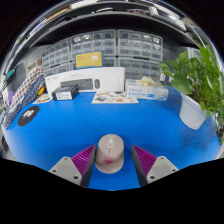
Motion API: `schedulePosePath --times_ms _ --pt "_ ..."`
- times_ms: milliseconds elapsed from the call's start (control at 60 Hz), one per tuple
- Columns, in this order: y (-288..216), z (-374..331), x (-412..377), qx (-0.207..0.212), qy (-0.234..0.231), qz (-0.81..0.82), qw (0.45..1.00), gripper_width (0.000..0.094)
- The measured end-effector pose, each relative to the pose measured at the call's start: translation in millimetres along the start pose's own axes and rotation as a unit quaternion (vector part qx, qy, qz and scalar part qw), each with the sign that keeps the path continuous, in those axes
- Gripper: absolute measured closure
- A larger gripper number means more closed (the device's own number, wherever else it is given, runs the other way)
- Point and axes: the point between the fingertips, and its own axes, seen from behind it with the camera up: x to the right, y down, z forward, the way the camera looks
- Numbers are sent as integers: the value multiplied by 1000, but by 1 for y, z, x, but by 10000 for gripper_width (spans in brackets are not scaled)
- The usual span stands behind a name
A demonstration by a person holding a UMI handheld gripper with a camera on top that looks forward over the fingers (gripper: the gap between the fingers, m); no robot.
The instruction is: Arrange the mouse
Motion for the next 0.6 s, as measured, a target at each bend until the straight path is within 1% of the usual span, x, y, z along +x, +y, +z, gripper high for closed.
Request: schedulePosePath --times_ms 33,50,67,100,117,150,283,317,333,350,367,383,400,567,600 --pt "0 1 0 -3 1 -2 1000 252" --pt "0 1 -2 -4 -1 -4 1000 274" --pt "0 1 -4 -6 -4 -5 1000 267" --pt "1 1 -6 -9 -5 -4 1000 333" --pt "1 1 -8 -11 -5 -5 1000 398" --pt "0 1 -9 -15 -4 -6 1000 446" --pt "2 1 -9 -31 7 1 999 509" --pt "2 2 -9 -32 9 -3 999 506" --pt "2 2 -9 -31 11 -4 999 534" --pt "3 2 -9 -32 13 -5 999 528" --pt "3 1 -10 -35 16 -6 999 559" --pt "3 1 -9 -37 20 -9 999 553" --pt "4 1 -9 -41 23 -11 999 585" --pt "0 -2 -10 -83 68 -25 994 590" --pt "-9 -5 -12 -80 80 -14 994 588"
